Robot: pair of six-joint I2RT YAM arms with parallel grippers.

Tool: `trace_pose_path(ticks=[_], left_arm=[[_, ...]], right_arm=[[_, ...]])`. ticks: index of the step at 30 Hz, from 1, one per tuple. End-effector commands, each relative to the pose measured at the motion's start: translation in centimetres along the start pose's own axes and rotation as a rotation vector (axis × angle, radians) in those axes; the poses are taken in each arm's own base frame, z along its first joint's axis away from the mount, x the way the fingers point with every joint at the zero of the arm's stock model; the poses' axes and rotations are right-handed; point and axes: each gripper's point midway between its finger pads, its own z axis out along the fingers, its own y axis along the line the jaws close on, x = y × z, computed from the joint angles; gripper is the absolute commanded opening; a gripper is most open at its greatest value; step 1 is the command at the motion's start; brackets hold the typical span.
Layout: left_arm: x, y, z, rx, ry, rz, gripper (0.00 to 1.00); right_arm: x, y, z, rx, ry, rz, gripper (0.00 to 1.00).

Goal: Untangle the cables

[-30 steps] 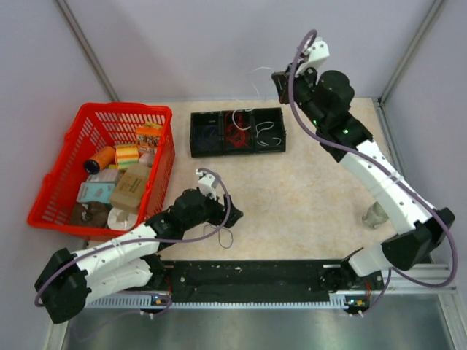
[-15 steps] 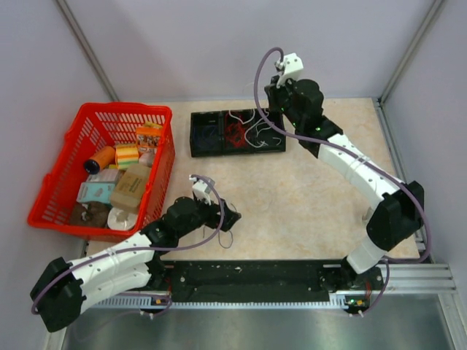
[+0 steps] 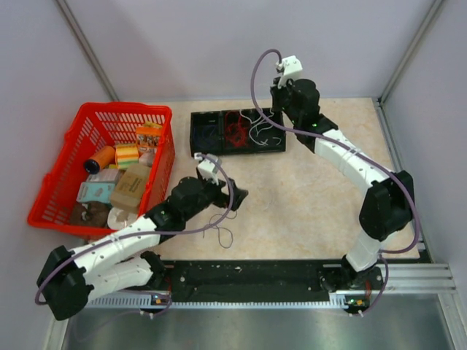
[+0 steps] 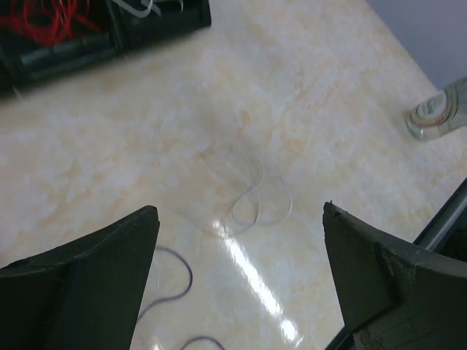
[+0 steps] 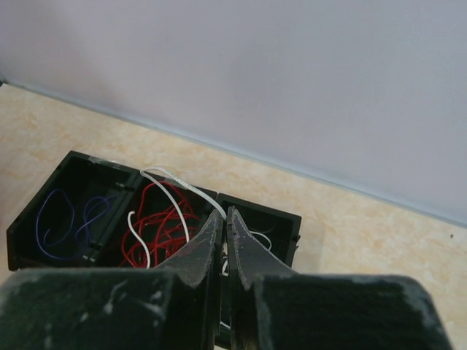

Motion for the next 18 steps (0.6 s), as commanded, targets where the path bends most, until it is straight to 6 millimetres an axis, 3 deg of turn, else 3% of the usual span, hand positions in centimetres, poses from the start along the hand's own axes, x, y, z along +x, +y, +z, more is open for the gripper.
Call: trace_pose_path(ticks=[1, 5, 10, 14, 18], left_arm=[[-8.9, -1.5, 1.8, -0.012, -0.164, 0.112, 0.97], [-11.7, -1.1, 3.6, -0.031, -0.168, 0.102, 0.97], [-14.7, -0.4, 3.6, -0.053, -0.217, 0.091, 0.97], [-16.4, -0.4, 2.5, -0.047, -0.259, 0.085, 0.97], [-17.2, -0.5, 1.2, -0.046, -0.284, 0.075, 0.97]], right_arm=[[-5.7, -1.4, -0.9, 0.01, -0.116, 0.03, 0.0], [-6.2, -2.2, -0.9, 0.028, -0.122, 0.02, 0.0], [-6.1, -3.0, -0.4, 0.027, -0.111, 0.032, 0.0], [-4.3, -3.0, 0.5, 0.03, -0.084, 0.018, 0.0], [-1.3, -3.3, 1.6, 0.054, -0.031, 0.005, 0.0]])
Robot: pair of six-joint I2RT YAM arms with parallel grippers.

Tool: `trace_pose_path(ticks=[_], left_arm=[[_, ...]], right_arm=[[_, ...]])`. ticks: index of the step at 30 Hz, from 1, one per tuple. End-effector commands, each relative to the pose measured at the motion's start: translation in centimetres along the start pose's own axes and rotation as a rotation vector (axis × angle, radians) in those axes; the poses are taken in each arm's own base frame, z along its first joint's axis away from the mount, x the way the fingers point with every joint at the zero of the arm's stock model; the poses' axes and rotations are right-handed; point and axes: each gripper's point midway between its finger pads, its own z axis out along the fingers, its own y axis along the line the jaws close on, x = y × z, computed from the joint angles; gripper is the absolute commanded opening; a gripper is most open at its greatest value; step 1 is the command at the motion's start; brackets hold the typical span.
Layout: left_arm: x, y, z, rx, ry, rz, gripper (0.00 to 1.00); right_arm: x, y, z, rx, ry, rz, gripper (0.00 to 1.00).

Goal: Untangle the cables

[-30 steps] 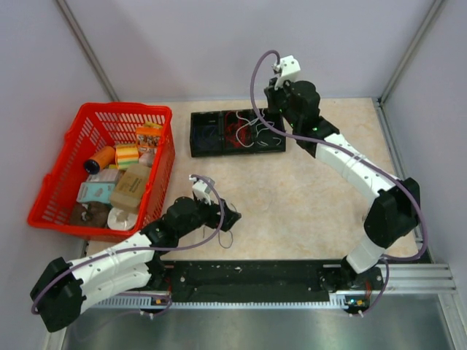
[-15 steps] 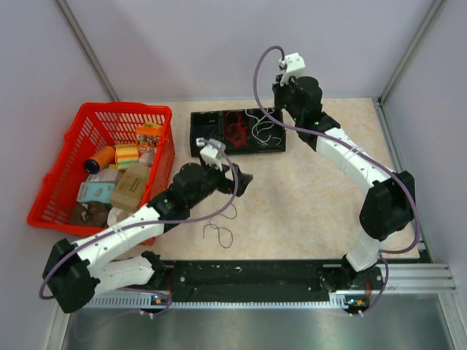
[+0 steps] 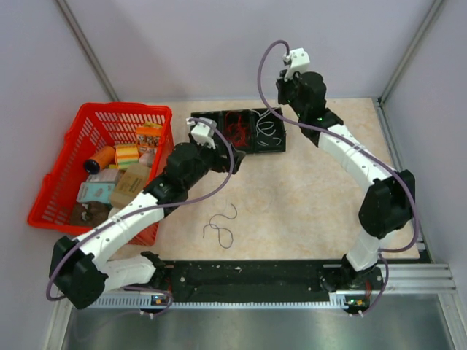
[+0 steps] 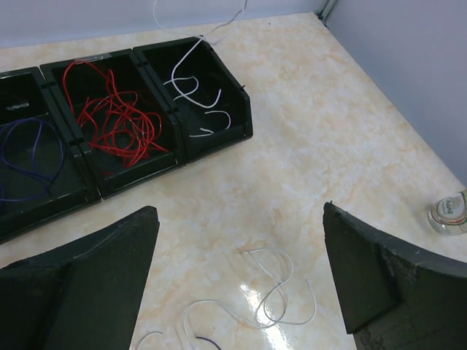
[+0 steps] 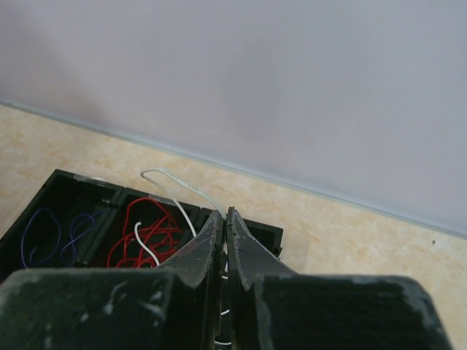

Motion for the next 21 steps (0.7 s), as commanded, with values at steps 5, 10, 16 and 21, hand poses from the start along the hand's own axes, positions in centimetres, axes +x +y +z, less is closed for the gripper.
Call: trace_pose_path(ticks=[5, 10, 16, 21], left_arm=[[-5.5, -1.3, -3.2, 0.038, -0.136, -0.018, 0.98], [-6.5, -0.2, -4.4, -0.032, -0.163, -0.007, 0.99], [-6.6, -0.3, -5.2, -0.022, -0.161, -0.009, 0.99], [-5.8, -0.1, -6.1, -0.023, -0.156, -0.024, 0.99]], right_arm=[[5.1, -0.3, 2.0, 0.02, 0.078, 0.012, 0.0], [9.5, 0.3, 1.9, 0.023, 0.167, 0.094, 0.0], [14.5, -1.6, 1.0, 0.148, 0.281, 0.095, 0.0], [14.2, -4.0, -0.5, 0.256, 0.295, -0.002, 0.0]])
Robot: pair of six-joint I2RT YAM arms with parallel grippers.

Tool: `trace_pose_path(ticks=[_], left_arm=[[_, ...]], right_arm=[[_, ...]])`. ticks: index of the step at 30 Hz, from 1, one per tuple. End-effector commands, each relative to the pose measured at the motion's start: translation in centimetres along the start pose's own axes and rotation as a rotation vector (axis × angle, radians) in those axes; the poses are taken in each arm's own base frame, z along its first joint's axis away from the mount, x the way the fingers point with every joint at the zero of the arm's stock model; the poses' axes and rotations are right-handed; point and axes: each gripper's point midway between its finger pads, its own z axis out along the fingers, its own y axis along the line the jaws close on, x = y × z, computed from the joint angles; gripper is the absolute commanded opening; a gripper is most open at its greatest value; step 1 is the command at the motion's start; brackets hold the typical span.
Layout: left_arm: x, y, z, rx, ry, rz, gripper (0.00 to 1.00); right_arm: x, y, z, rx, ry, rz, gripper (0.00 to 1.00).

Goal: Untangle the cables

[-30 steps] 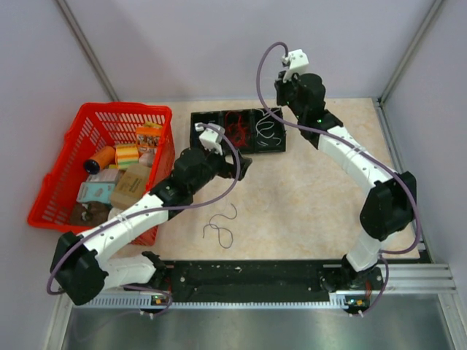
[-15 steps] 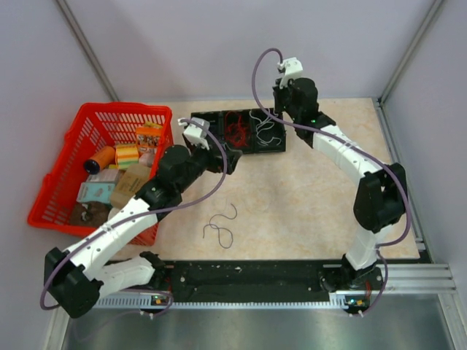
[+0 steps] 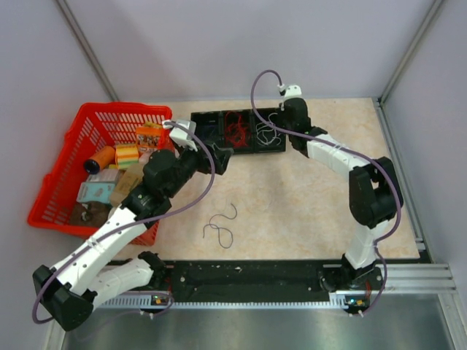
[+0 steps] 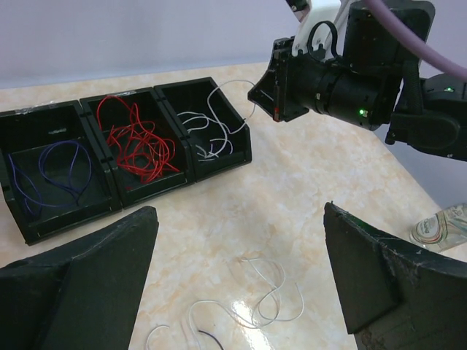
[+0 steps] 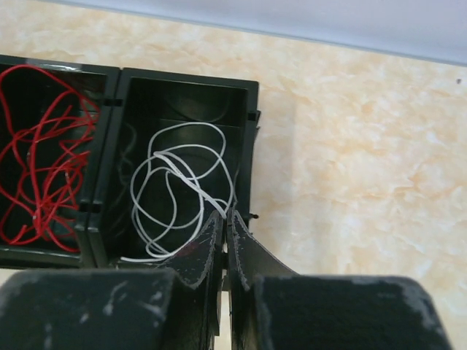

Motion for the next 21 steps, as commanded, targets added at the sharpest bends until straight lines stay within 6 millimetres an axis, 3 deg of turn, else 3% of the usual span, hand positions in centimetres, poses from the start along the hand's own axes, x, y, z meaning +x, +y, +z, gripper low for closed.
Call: trace_pose_path(ticks=[1, 6, 12, 15, 17, 18, 21], left_arm=[[-1.1, -0.1, -1.1, 0.002, -0.041, -0.021, 0.99], [-1.1, -0.1, -1.4, 0.006, -0.046, -0.036, 0.99], [-0.6, 0.2, -0.9, -0.013, -0.025, -0.03, 0.99], [-0.2, 0.6, -0.6, -0.04, 0.015, -0.027, 0.99], [-0.5, 0.4, -0.9, -0.03, 0.005, -0.032, 0.99], [-0.6, 0.2, -1.1, -0.018, -0.005, -0.034, 0.99], [-0.6, 0.5, -1.4, -0.028, -0.023, -0.049, 0.99]], right_arm=[[-2.2, -1.8, -0.9, 0.067, -0.059, -0.039, 0.0], [-0.6, 2.1, 0.9, -0.12, 0.004, -0.034, 0.0], [0.6, 4.5, 3.1, -0.192, 0.066, 0.086, 0.02], [0.7, 4.4, 3.1, -0.168, 0.133, 0.097, 0.34], [-0.1, 3.6, 1.7, -0.136, 0.147, 0.097, 0.55], [-0.8, 3.0, 0.5, -0.124, 0.141, 0.1, 0.61], [-0.2, 2.6, -3.6, -0.136, 0.195, 0.144, 0.71]])
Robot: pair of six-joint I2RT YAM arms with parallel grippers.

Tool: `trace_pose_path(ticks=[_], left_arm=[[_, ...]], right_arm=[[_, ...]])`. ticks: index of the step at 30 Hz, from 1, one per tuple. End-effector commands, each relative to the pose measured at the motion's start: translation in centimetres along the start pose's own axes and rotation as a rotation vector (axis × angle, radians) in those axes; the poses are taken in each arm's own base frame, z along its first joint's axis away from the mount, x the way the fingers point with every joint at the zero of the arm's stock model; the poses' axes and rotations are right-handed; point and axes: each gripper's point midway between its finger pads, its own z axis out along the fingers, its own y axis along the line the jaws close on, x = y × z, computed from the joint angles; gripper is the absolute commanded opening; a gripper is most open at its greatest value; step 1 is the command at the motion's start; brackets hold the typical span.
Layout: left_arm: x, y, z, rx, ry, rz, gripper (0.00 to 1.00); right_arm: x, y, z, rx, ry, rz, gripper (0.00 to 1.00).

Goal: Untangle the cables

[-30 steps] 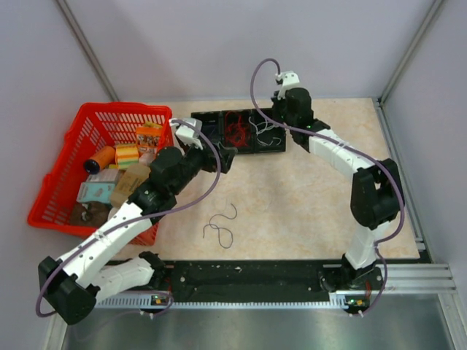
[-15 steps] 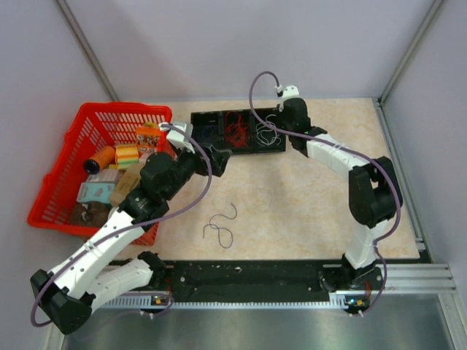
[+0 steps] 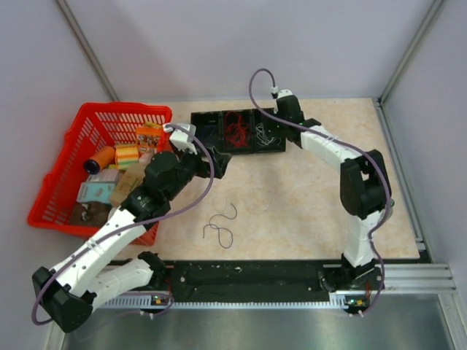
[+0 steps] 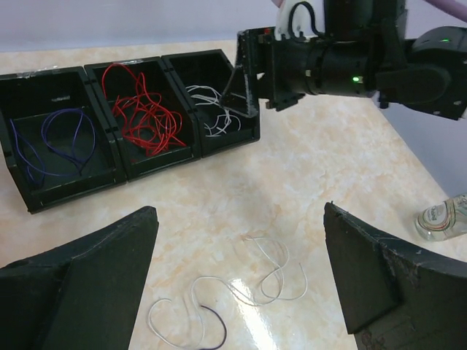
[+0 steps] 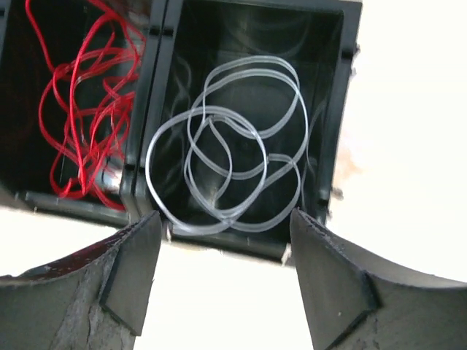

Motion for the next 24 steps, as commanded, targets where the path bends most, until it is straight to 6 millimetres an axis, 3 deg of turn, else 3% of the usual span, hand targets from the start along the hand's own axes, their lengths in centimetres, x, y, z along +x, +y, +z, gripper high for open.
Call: trace_pose_path(ticks=[1, 5, 8, 11, 17, 24], left_arm=[[-2.2, -0.3, -0.6, 0.004, -0.076, -0.034, 0.99], [-0.9, -0.6, 0.1, 0.009, 0.008, -0.069, 0.99], [0.1, -1.2, 0.1, 0.042, 0.045, -0.105, 0.99], [0.7, -1.4, -0.4, 0.062, 0.043, -0.141, 0.99], [1.8, -1.7, -2.7, 0.101, 0.039, -0.2, 0.99], [3.2, -0.1, -4.1, 0.033, 0.053, -0.209, 0.99]], right_arm=[[-2.2, 0.8, -8.4, -0.058, -0.015, 0.092, 0.74], [4.4, 4.5, -13.4, -0.268, 0.109, 0.122, 0.84], [10.7, 6.4, -15.5, -0.356, 0.212, 0.021, 0.93], [14.6, 8.1, -16.8, -0.423, 0.254, -0.134, 0.94], [16.5, 10.9, -16.4, -0.484, 0.299, -0.23, 0.93], [20.2, 12.2, -14.2, -0.386, 0.393, -0.361, 0.91]])
